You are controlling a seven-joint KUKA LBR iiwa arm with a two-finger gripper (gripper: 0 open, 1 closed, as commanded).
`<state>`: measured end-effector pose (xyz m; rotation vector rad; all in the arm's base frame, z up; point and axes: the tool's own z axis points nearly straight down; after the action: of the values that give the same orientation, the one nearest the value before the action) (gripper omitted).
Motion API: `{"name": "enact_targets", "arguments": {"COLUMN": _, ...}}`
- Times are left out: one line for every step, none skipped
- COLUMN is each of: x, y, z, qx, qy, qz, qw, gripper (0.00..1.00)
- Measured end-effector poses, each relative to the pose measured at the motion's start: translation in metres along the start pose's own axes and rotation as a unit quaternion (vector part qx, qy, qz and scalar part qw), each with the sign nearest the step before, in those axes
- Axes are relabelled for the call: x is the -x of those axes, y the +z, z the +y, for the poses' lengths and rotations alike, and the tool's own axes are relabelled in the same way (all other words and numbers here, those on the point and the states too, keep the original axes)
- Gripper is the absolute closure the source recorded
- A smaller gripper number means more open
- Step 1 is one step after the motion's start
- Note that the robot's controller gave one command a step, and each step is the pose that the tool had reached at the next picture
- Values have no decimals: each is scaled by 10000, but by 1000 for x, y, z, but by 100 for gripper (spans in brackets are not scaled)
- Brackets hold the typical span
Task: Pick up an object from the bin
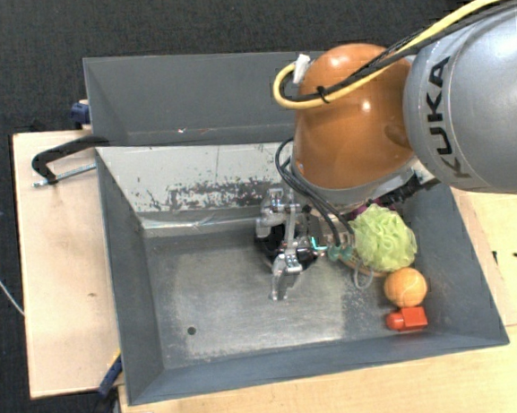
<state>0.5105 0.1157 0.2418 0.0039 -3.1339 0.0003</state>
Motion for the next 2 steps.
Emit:
{"name": "enact_targets", "arguments": {"x": 2, "y": -4, "z": -1, "qx": 6, "qy": 13, "qz": -40, "qw": 10000, "gripper": 0}}
{"name": "enact_targets", "arguments": {"x": 16, "y": 40, "z": -69, "qx": 5, "qy": -128, "qz": -47, "qw": 9999, "gripper": 0}}
